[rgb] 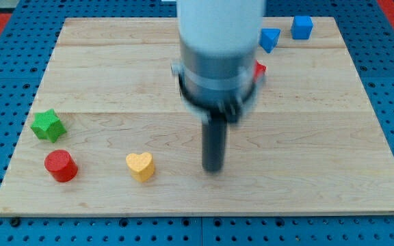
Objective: Move the yellow heart to the center right
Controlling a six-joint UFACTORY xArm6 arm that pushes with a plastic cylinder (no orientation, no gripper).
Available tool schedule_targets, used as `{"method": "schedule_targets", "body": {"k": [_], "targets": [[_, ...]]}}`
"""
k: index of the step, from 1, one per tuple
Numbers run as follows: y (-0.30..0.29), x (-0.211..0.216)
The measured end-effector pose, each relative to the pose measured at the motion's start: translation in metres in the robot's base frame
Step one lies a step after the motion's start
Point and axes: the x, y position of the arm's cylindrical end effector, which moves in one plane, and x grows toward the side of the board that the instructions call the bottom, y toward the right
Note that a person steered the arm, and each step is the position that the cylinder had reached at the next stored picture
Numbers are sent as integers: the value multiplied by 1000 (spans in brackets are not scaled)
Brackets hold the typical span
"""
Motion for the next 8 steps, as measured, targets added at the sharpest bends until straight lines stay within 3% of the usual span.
{"method": "schedule_targets", "body": {"k": [1,2,3,5,6,7,8], "targets": [[-44,21],[-92,-6],[-105,-18],[-74,-38],[-83,17],[-173,9],[-175,-40]]}}
